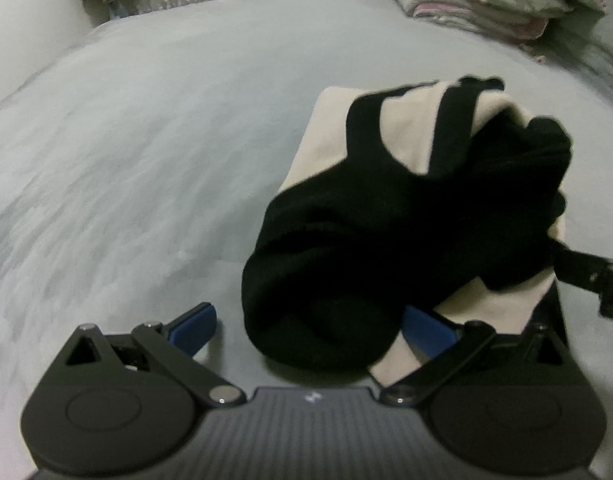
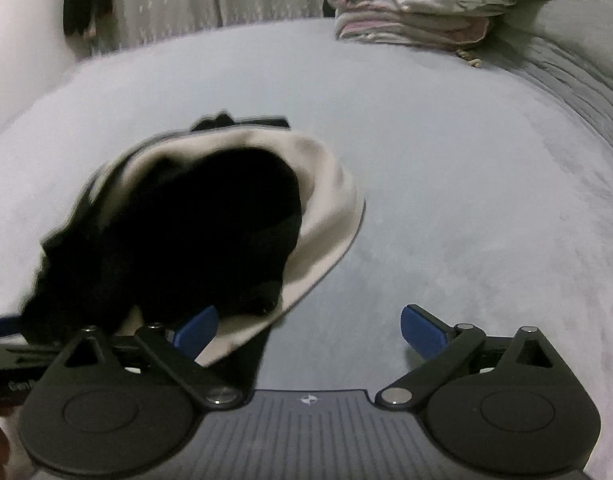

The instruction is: Fold clothes

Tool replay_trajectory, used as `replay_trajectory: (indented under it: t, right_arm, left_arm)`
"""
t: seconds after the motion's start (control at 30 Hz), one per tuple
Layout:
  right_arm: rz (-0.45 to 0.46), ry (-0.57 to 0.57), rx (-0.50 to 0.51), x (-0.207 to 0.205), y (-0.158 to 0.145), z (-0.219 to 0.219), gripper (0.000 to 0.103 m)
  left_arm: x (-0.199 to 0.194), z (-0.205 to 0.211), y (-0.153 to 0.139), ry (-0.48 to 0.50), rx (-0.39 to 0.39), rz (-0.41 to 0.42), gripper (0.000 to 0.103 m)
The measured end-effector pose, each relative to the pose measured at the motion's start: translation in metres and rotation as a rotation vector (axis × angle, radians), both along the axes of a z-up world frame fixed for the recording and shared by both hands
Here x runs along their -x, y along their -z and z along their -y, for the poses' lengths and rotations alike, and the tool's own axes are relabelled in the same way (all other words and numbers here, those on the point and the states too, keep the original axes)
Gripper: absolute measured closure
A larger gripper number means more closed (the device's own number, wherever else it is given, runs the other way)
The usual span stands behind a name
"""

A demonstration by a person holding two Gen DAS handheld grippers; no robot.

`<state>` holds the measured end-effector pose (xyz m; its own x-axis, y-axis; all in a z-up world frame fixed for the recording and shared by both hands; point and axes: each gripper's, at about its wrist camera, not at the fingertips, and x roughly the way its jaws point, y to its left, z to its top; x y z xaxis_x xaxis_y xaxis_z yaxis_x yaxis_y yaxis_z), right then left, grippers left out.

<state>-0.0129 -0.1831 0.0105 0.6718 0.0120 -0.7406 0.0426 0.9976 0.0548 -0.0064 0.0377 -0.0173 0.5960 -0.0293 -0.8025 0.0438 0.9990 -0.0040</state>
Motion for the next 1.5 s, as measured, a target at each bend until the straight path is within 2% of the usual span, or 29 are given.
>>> replay_trajectory:
  t: [0.17, 0.23, 0.3, 0.4, 0.5, 0.6, 0.67, 0.7, 0.73, 0.77, 0.8, 0.87, 1.1, 1.23, 1.4, 1.47, 1.5]
  right_arm:
    - [0.064, 0.002, -0.146, -0.006, -0.012, 0.006, 0.027]
    - [0.075, 0.005, -0.203, -0.011, -0.014, 0.009, 0.037]
    - [0.079, 0.012, -0.264, -0.011, -0.016, 0.010, 0.042]
    - [0.096, 0.017, -0.337, -0.013, -0.024, 0.011, 0.043]
    - [0.117, 0.011, -0.341, -0.015, -0.028, 0.009, 0.043]
    - [0.105, -0.003, -0.364, -0.018, -0.028, 0.007, 0.043]
    - [0.089, -0.013, -0.408, -0.018, -0.026, 0.007, 0.043]
    - [0.084, -0.018, -0.429, -0.019, -0.026, 0.007, 0.043]
    - [0.084, -0.024, -0.443, -0.019, -0.026, 0.006, 0.043]
    - [0.087, -0.029, -0.453, -0.019, -0.026, 0.005, 0.043]
    - [0.092, -0.035, -0.462, -0.018, -0.026, 0.005, 0.043]
    - [0.103, -0.051, -0.486, -0.017, -0.028, 0.004, 0.043]
    - [0.113, -0.131, -0.660, -0.017, -0.029, 0.004, 0.043]
    - [0.094, -0.165, -0.741, -0.019, -0.026, 0.001, 0.043]
    - [0.067, -0.174, -0.786, -0.025, -0.022, -0.003, 0.044]
    - [0.045, -0.181, -0.807, -0.029, -0.018, -0.004, 0.060]
    - [0.034, -0.190, -0.831, -0.030, -0.016, -0.005, 0.074]
  left_arm:
    - [0.005, -0.011, -0.012, 0.019, 0.041, 0.075, 0.000]
    - [0.007, -0.016, -0.016, 0.021, 0.059, 0.110, 0.000]
    - [0.013, -0.017, -0.025, 0.019, 0.080, 0.154, 0.001]
    - [0.020, -0.020, -0.037, 0.025, 0.115, 0.211, 0.006]
    - [0.015, -0.021, -0.037, 0.039, 0.127, 0.213, 0.013]
    - [0.015, -0.022, -0.039, 0.057, 0.140, 0.215, 0.029]
    - [0.018, -0.023, -0.039, 0.076, 0.151, 0.216, 0.047]
    - [0.019, -0.023, -0.040, 0.083, 0.156, 0.216, 0.052]
    - [0.019, -0.023, -0.040, 0.087, 0.161, 0.215, 0.063]
    - [0.018, -0.022, -0.040, 0.088, 0.171, 0.214, 0.080]
    - [0.018, -0.022, -0.040, 0.086, 0.189, 0.216, 0.087]
    - [0.019, -0.027, -0.042, 0.075, 0.243, 0.225, 0.092]
    - [0.023, -0.039, -0.050, 0.098, 0.429, 0.214, 0.094]
    - [0.030, -0.030, -0.056, 0.191, 0.485, 0.228, 0.094]
    - [0.042, -0.018, -0.064, 0.341, 0.521, 0.252, 0.094]
    - [0.045, -0.013, -0.065, 0.390, 0.525, 0.249, 0.094]
    - [0.046, -0.010, -0.064, 0.411, 0.515, 0.245, 0.094]
